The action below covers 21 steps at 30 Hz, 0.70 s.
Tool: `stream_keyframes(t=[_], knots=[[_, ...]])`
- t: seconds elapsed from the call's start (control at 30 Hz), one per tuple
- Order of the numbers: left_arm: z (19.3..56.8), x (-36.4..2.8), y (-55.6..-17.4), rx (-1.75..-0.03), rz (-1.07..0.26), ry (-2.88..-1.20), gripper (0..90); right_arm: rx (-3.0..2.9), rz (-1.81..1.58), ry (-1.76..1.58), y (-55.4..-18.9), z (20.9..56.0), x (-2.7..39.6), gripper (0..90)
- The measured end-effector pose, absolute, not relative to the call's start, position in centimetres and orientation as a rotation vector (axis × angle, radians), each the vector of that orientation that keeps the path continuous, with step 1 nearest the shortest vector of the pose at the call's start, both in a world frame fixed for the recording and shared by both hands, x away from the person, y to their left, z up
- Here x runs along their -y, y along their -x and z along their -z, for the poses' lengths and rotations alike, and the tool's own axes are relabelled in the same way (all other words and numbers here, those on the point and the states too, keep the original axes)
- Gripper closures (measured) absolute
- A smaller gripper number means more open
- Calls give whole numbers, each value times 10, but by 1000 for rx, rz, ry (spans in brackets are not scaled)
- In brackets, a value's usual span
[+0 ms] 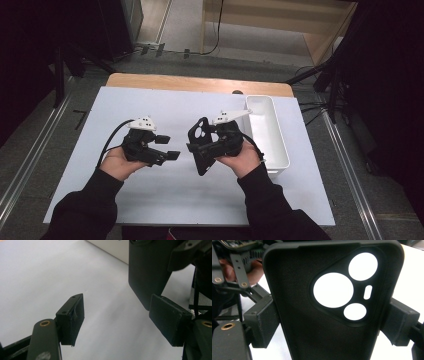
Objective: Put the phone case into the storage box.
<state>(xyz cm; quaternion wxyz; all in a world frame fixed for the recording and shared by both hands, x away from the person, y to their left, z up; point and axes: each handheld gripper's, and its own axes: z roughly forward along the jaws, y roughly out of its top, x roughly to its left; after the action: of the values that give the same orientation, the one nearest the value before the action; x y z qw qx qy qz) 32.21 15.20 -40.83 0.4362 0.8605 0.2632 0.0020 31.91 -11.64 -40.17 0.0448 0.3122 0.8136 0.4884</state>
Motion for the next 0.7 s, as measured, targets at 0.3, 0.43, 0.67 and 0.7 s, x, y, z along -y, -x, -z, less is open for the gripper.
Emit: stream_keyframes(t=[0.3,0.43,0.67,0.7], knots=[[425,-156,-314,-642,-5,-2148,282,-2514,-1487,-951,-321,401,120,118],[433,-159,-309,-638,5,-2143,282,-2520,-1492,-953,-321,401,121,118],[445,-163,-301,-653,0,-2159,282,-2522,-1497,-954,-322,400,123,117],[446,-164,-301,-662,-3,-2154,282,-2520,-1500,-949,-322,400,123,118]])
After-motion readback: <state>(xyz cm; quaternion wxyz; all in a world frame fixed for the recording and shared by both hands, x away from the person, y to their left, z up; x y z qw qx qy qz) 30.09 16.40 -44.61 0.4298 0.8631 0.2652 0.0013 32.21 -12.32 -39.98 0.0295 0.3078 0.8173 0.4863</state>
